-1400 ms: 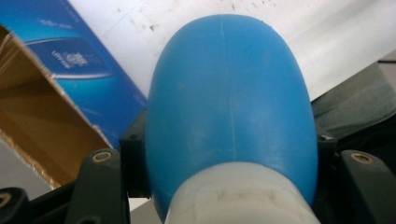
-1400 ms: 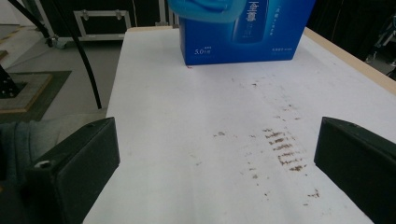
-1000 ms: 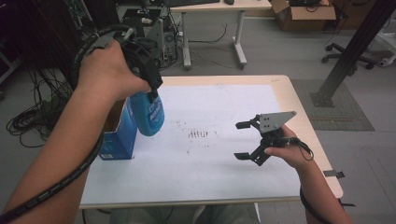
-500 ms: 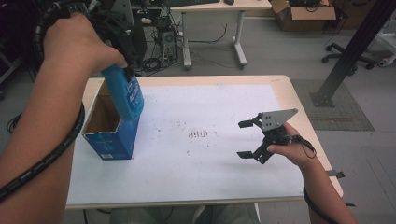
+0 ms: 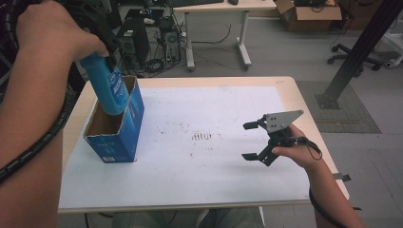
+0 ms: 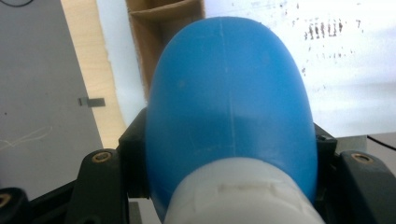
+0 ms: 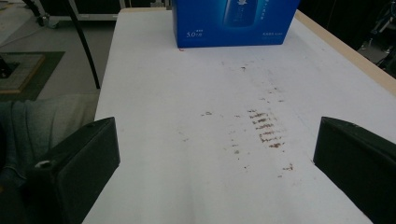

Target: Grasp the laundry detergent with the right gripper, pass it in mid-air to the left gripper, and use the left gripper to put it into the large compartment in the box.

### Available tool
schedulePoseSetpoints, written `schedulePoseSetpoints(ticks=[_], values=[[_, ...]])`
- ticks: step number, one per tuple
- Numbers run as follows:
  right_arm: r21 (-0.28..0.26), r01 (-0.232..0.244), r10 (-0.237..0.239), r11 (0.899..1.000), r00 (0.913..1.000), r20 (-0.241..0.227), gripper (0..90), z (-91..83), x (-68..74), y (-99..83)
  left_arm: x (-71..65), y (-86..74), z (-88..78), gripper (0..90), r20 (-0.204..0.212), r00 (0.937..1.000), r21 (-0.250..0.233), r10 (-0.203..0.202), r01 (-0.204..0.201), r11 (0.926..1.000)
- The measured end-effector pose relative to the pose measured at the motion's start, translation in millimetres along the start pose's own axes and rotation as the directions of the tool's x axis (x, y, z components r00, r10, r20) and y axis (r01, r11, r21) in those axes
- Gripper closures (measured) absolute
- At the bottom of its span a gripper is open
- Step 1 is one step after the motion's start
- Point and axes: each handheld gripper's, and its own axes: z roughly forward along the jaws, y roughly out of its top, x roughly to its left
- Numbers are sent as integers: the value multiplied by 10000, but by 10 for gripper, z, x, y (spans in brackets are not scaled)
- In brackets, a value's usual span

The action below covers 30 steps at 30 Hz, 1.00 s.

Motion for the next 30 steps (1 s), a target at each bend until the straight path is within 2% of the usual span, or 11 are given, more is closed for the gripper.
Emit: schedulePoseSetpoints(ticks=[6,17,24,30], values=[[22,34,-34,10000,10000,4,4,-6,2,12,139,20,49,384,-2,9991,17,-427,427,9991],[293,9,-9,9996,10000,-4,5,-14,-9,18,299,37,133,383,-88,9963,-20,-857,857,9963],[988,314,-310,9946,9995,-62,8,-70,-40,135,360,57,221,383,-112,9954,31,-950,951,9955],[1741,810,-794,9814,9967,-159,12,-142,-79,319,389,85,318,383,-178,9950,129,-982,985,9951]])
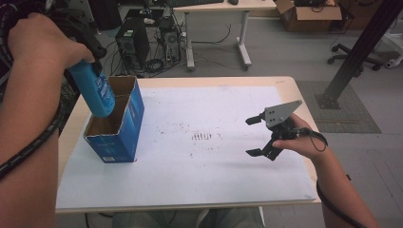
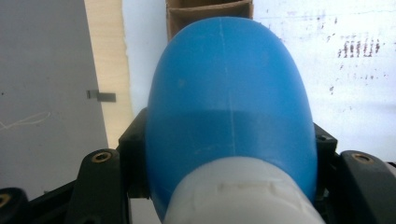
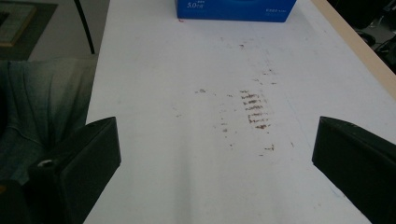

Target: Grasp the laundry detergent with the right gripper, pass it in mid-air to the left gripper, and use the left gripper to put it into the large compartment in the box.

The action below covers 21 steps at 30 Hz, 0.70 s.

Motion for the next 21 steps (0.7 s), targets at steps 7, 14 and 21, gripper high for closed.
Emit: schedulePoseSetpoints(ticks=[7,14,21], values=[[812,254,-254,9964,9997,-10,14,-152,-47,191,33,16,147,382,30,10000,55,-31,31,10000],[1487,438,-436,9879,9990,-50,17,-288,-59,347,60,40,316,382,32,10000,194,-90,90,9998],[2015,383,-360,9787,9992,-150,18,-353,-71,418,89,56,454,382,-12,9999,198,-101,102,9998]])
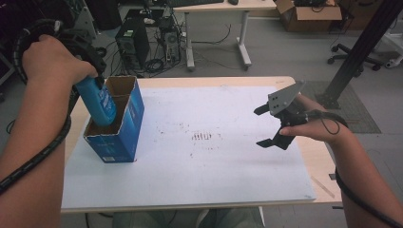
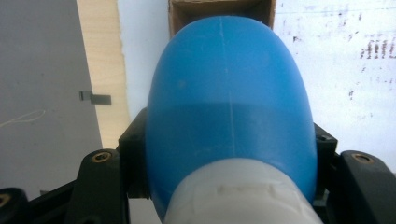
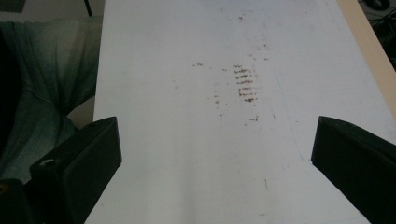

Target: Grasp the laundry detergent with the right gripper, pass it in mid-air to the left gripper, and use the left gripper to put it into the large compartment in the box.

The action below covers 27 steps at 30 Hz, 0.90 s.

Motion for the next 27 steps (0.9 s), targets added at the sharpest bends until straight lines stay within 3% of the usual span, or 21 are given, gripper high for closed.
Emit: schedulePoseSetpoints(ticks=[11,18,27], values=[[1019,-65,101,9948,9994,-343,23,-20,-56,33,-7,27,244,381,24,10000,99,35,-35,9999],[1685,-209,287,9855,9986,-442,25,-4,-93,-10,-17,51,388,381,-51,9999,177,96,-95,9998],[1992,-199,329,9798,9975,-618,27,55,-112,-33,-50,77,612,381,-40,9998,295,191,-190,9994]])
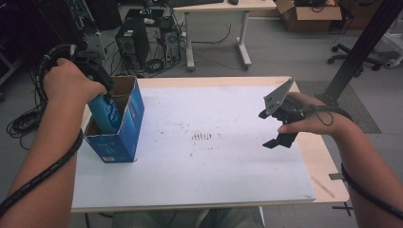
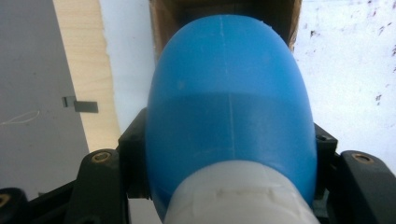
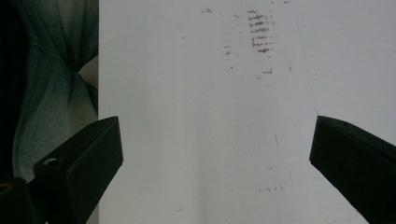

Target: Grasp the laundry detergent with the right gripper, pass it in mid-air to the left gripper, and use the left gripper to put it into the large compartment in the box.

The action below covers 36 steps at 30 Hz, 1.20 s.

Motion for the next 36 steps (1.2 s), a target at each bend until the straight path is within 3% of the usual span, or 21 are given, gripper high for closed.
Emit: schedulePoseSetpoints(ticks=[19,36], values=[[260,-20,25,9997,9998,-181,29,7,-1,2,63,-16,327,381,87,9999,66,-144,143,9999],[205,-5,10,9998,9996,-276,29,74,1,-3,-14,-15,588,381,73,10000,268,4,-6,9996]])
